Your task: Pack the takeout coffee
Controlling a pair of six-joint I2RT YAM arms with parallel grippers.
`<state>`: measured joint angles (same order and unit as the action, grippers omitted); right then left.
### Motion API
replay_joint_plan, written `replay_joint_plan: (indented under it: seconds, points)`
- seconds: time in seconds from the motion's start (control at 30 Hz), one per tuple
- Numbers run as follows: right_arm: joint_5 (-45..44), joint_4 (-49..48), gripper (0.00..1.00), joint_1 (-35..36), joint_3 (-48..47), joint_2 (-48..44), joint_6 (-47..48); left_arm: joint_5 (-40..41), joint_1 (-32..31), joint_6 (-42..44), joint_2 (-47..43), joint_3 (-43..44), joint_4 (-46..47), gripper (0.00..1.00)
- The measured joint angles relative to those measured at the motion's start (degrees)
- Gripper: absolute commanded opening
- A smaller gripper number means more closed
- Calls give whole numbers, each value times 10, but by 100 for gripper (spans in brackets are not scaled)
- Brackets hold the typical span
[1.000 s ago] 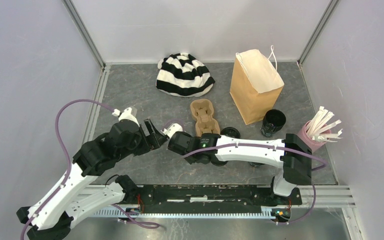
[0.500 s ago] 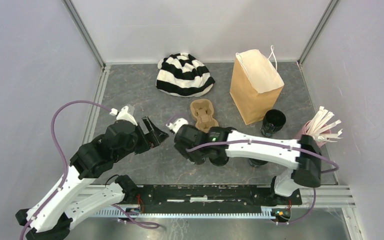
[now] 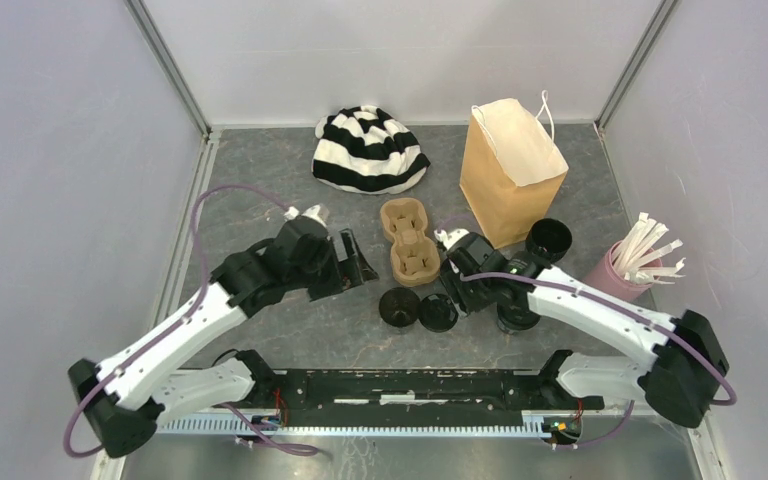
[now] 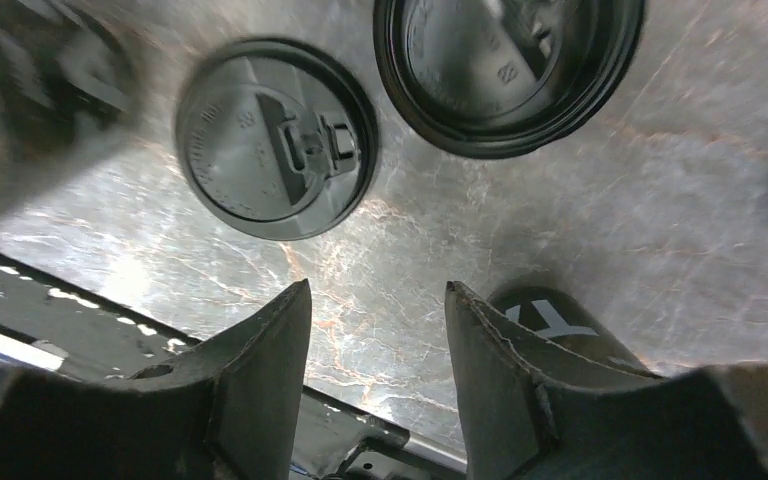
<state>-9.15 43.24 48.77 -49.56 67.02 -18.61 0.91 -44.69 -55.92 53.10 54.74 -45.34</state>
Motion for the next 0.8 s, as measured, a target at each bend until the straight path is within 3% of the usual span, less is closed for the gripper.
replay_joint_plan:
  seconds: [0.2, 0.43, 0.8]
  points:
    - [29, -61, 60, -26, 70, 30, 2, -16, 0, 50, 99, 46, 7, 95]
    - [46, -132, 47, -28, 105, 50, -10, -16, 7, 98, 163, 94, 12, 95]
    - [43, -154, 43, -31, 96, 83, -17, -30, 23, 119, 185, 101, 14, 95]
